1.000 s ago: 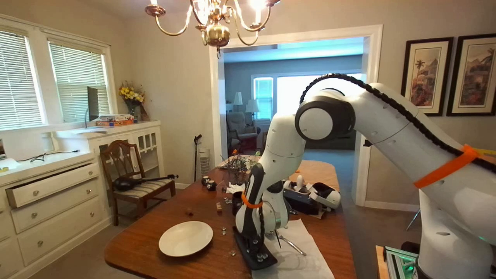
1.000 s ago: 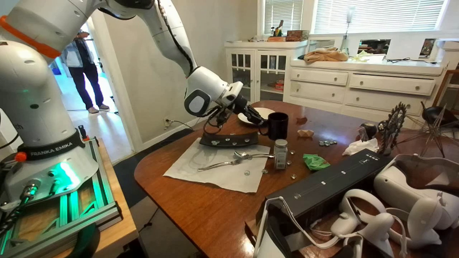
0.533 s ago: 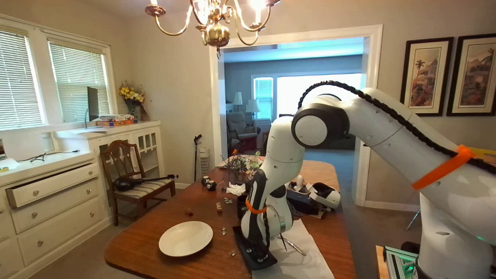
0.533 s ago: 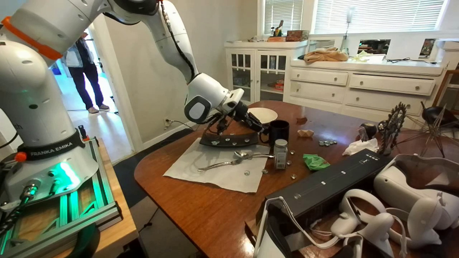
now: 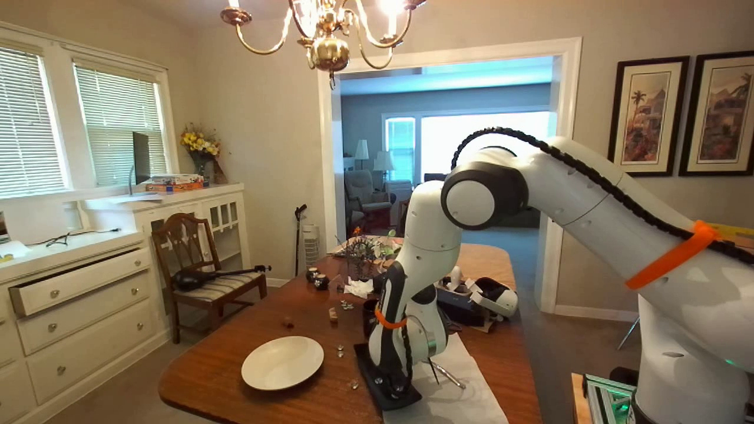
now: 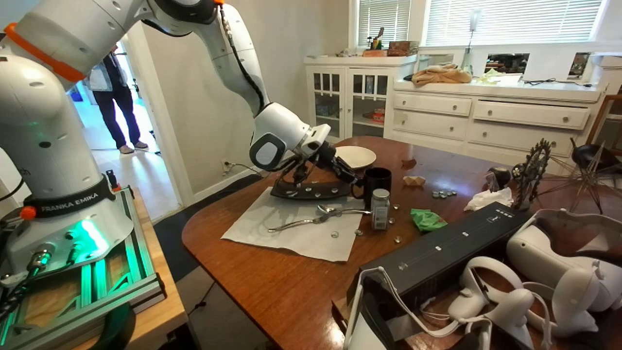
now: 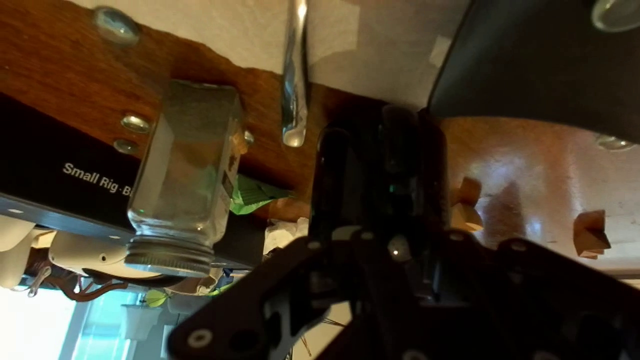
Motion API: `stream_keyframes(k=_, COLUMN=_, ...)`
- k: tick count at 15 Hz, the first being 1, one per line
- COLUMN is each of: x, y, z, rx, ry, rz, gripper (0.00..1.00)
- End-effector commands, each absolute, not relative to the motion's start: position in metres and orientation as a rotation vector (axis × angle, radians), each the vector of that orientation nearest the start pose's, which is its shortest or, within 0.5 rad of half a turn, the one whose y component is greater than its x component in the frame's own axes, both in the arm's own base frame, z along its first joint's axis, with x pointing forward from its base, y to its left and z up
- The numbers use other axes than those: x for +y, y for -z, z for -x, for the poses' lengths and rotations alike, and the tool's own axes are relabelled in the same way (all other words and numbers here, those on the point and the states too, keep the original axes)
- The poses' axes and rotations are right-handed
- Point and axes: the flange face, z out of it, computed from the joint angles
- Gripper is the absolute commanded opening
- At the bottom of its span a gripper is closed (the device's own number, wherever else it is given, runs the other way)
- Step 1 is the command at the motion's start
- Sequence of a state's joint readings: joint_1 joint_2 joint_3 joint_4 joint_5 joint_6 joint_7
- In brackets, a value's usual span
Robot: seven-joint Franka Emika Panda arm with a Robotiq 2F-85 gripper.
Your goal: Pick up the black mug and pour the contents in the mug onto the black tray.
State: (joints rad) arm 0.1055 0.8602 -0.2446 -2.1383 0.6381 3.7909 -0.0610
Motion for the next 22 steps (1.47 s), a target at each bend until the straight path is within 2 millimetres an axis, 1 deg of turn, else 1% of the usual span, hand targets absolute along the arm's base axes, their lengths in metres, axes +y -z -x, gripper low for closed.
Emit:
stream_keyframes(k=1, x=-0.155, y=-0.119, z=-0.539, rx=0.942, ry=1.447, rz=3.062, gripper=0.05)
stream_keyframes(k=2, x=-0.156, y=-0.119, z=-0.539, rx=0.956, ry=1.441, rz=3.062, gripper=0.05)
stream_keyframes(k=3, x=-0.156, y=-0.12, z=-0.539, rx=0.963, ry=1.44, rz=3.063, gripper=0.45)
stream_keyframes(k=4, x=-0.156, y=-0.121, z=-0.539, rx=0.971, ry=1.437, rz=3.06, gripper=0.47)
stream_keyframes(k=5, x=-0.157, y=-0.124, z=-0.54, rx=0.978, ry=1.441, rz=3.058, gripper=0.52)
stream_keyframes(k=7, x=-0.159, y=-0.131, z=-0.541, rx=1.004, ry=1.453, rz=3.048, gripper=0.68)
stream_keyframes(k=8, x=-0.161, y=-0.138, z=-0.542, rx=1.027, ry=1.471, rz=3.036, gripper=0.75)
stream_keyframes(k=9, x=-0.164, y=-0.152, z=-0.541, rx=1.081, ry=1.445, rz=3.03, gripper=0.84)
stream_keyframes(k=10, x=-0.167, y=-0.169, z=-0.538, rx=1.173, ry=1.397, rz=3.01, gripper=0.9)
stream_keyframes(k=11, x=-0.173, y=-0.192, z=-0.535, rx=1.248, ry=1.29, rz=2.974, gripper=0.99)
stream_keyframes(k=13, x=-0.188, y=-0.215, z=-0.521, rx=1.337, ry=1.159, rz=2.951, gripper=1.0)
stream_keyframes(k=15, x=-0.207, y=-0.233, z=-0.501, rx=1.367, ry=1.033, rz=2.935, gripper=1.0)
stream_keyframes(k=16, x=-0.221, y=-0.235, z=-0.492, rx=1.403, ry=0.982, rz=2.92, gripper=1.0)
stream_keyframes(k=17, x=-0.229, y=-0.233, z=-0.482, rx=1.417, ry=0.906, rz=2.921, gripper=1.0)
stream_keyframes(k=18, x=-0.234, y=-0.237, z=-0.478, rx=1.4, ry=0.816, rz=2.92, gripper=1.0)
stream_keyframes(k=20, x=-0.239, y=-0.25, z=-0.482, rx=1.336, ry=0.635, rz=2.943, gripper=1.0)
stream_keyframes(k=22, x=-0.24, y=-0.273, z=-0.491, rx=1.232, ry=0.475, rz=2.974, gripper=1.0)
